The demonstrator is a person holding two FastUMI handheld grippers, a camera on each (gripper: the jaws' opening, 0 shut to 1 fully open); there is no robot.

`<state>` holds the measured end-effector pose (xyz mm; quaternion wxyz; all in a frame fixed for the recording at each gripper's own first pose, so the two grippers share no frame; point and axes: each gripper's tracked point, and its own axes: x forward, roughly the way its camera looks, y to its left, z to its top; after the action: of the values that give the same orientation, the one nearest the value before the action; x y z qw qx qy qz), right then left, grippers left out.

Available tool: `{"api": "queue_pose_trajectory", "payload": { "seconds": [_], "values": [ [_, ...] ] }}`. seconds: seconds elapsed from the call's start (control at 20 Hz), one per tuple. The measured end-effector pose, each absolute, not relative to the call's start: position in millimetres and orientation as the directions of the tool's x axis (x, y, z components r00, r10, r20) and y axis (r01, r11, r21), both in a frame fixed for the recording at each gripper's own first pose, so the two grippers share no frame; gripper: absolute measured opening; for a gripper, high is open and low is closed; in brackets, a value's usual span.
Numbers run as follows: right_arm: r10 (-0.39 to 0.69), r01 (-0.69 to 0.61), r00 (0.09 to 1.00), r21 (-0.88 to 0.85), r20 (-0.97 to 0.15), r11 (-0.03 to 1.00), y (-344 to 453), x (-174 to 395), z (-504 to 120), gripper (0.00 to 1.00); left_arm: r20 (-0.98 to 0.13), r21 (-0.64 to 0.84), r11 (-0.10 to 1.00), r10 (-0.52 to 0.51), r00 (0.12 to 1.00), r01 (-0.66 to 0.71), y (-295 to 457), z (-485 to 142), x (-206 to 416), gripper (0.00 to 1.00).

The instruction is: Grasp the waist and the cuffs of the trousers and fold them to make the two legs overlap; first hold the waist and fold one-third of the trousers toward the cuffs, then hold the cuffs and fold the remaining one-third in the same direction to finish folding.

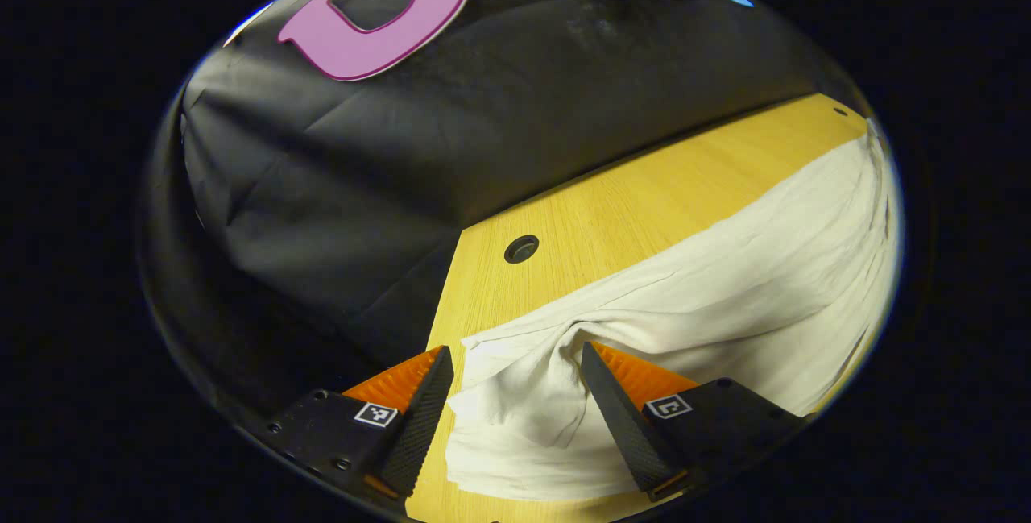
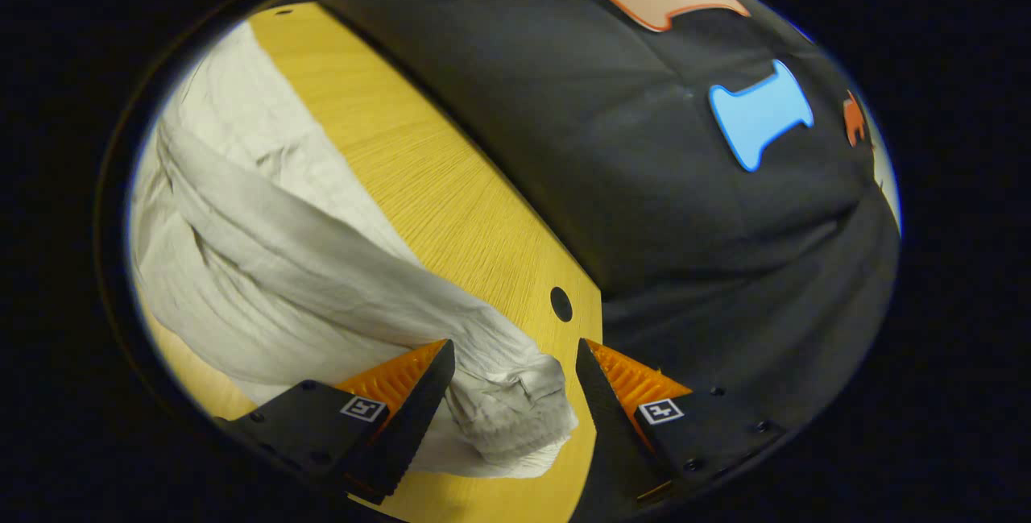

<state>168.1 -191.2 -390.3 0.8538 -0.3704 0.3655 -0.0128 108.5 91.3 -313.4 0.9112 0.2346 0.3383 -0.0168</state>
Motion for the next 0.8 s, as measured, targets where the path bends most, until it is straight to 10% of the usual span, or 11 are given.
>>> {"api": "queue_pose_trajectory", "payload": {
  "seconds": [0.8],
  "values": [
    [-0.231,0.354,0.623,0.007,-0.747,0.935,-254.8,87.7,-388.9,1.0,-0.512,0.123,0.978,-0.083,0.855,0.169,20.3,-252.4,100.2,0.95]
  ]
}}
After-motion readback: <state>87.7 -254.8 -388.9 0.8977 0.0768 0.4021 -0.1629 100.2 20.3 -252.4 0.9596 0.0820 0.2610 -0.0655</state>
